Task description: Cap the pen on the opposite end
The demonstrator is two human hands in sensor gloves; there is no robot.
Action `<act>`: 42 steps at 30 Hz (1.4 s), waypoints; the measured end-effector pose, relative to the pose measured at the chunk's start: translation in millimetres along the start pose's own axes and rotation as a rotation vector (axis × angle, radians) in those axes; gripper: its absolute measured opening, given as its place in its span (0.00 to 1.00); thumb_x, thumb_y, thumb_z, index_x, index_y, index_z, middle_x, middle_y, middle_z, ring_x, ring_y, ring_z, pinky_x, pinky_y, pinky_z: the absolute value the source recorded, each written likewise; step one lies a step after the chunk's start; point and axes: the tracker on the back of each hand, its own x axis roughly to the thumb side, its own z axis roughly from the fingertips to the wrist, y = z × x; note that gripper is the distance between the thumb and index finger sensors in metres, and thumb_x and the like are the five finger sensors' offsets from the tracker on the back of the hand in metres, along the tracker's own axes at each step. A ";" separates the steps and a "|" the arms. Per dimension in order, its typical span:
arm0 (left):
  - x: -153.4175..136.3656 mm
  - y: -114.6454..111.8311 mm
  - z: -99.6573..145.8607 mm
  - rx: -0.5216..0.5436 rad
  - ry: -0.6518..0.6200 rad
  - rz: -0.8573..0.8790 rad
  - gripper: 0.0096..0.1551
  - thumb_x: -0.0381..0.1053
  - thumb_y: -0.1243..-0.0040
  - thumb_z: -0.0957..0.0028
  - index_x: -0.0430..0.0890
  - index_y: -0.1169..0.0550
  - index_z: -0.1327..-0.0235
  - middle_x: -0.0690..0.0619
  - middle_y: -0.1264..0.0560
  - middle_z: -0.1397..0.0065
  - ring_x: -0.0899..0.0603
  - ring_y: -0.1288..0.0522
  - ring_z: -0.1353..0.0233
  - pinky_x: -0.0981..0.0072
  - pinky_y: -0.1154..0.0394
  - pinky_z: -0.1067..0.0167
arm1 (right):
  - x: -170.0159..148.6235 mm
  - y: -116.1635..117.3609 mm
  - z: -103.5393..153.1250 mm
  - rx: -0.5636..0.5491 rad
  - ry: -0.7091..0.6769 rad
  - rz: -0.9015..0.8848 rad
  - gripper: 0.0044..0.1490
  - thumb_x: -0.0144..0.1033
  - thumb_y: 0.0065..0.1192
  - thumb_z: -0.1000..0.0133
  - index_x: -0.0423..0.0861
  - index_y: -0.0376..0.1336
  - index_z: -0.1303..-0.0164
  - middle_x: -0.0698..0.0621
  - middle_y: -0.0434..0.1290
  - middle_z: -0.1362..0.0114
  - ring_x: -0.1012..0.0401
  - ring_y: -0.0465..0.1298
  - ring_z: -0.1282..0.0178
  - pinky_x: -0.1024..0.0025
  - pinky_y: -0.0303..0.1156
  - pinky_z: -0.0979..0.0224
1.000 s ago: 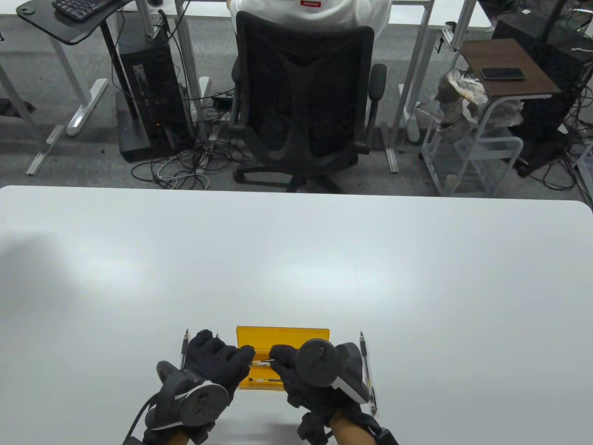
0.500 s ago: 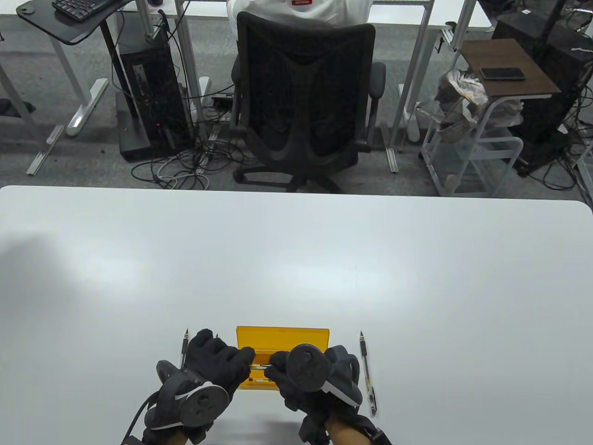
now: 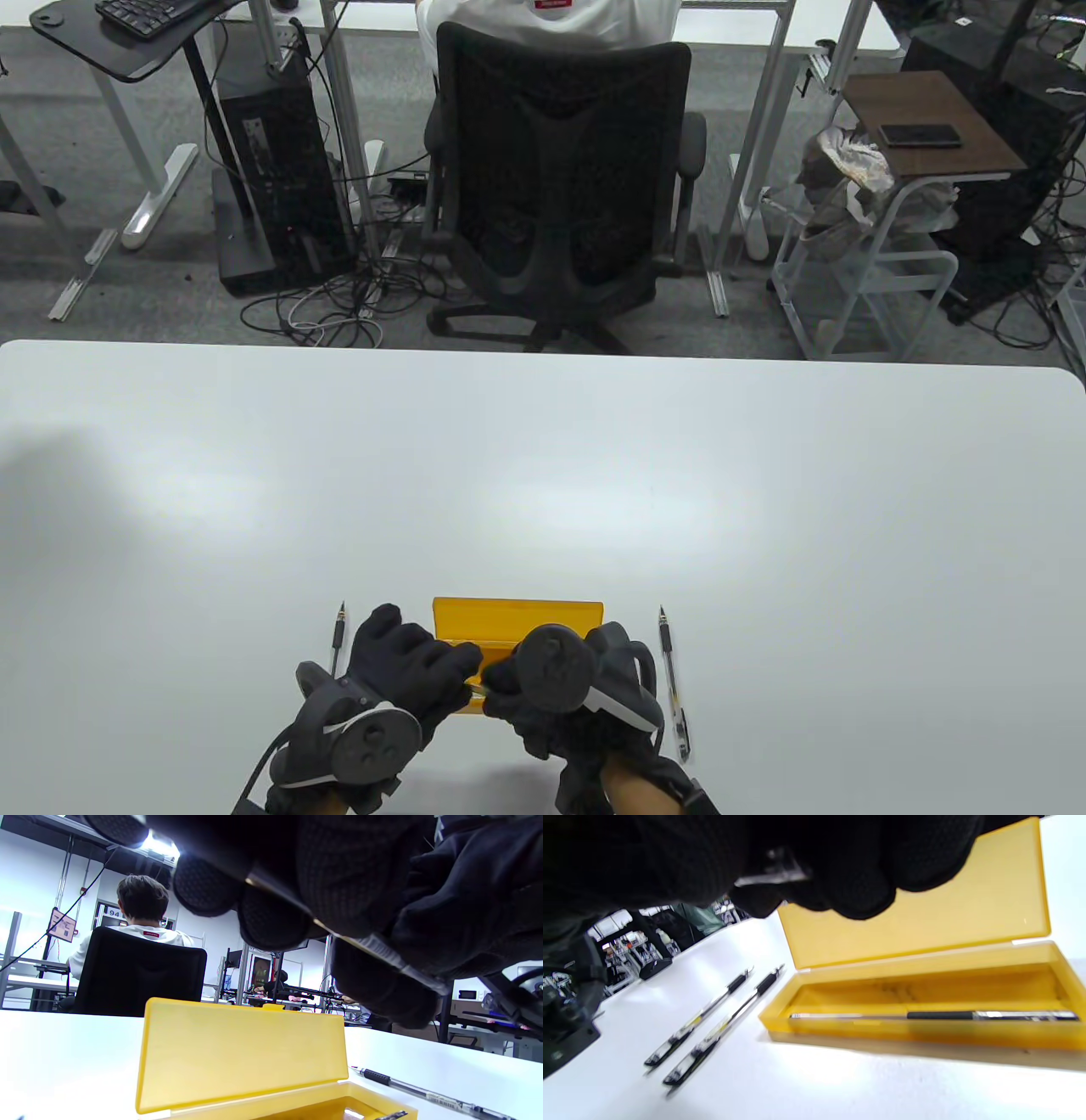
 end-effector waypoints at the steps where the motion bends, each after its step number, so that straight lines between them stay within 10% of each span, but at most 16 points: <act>1: -0.4 0.1 0.1 0.005 0.006 -0.002 0.31 0.49 0.27 0.52 0.45 0.20 0.34 0.46 0.17 0.36 0.37 0.26 0.33 0.24 0.45 0.29 | -1.0 -0.2 -0.4 0.012 0.001 -0.024 0.27 0.45 0.69 0.54 0.49 0.76 0.46 0.49 0.80 0.48 0.57 0.81 0.54 0.52 0.77 0.43; 10: -29.2 -4.5 7.4 -0.001 0.209 0.077 0.37 0.53 0.32 0.46 0.41 0.29 0.25 0.39 0.25 0.28 0.32 0.31 0.30 0.23 0.46 0.31 | -42.8 -40.9 16.4 -0.305 0.415 0.092 0.30 0.42 0.68 0.50 0.37 0.73 0.43 0.45 0.82 0.54 0.60 0.83 0.65 0.58 0.79 0.54; 17: -28.4 -9.2 6.3 -0.037 0.211 0.055 0.36 0.53 0.33 0.46 0.42 0.27 0.26 0.39 0.23 0.29 0.33 0.30 0.31 0.23 0.45 0.31 | -76.4 1.2 -2.0 0.138 0.768 0.370 0.32 0.42 0.72 0.50 0.33 0.74 0.44 0.44 0.85 0.59 0.63 0.85 0.71 0.62 0.81 0.60; 42: -35.3 -13.9 8.7 -0.067 0.268 0.064 0.35 0.54 0.33 0.46 0.42 0.27 0.27 0.40 0.22 0.30 0.33 0.29 0.32 0.24 0.45 0.32 | -74.8 28.4 -4.9 0.275 0.769 0.484 0.40 0.48 0.77 0.56 0.36 0.71 0.40 0.45 0.85 0.52 0.63 0.84 0.69 0.61 0.81 0.58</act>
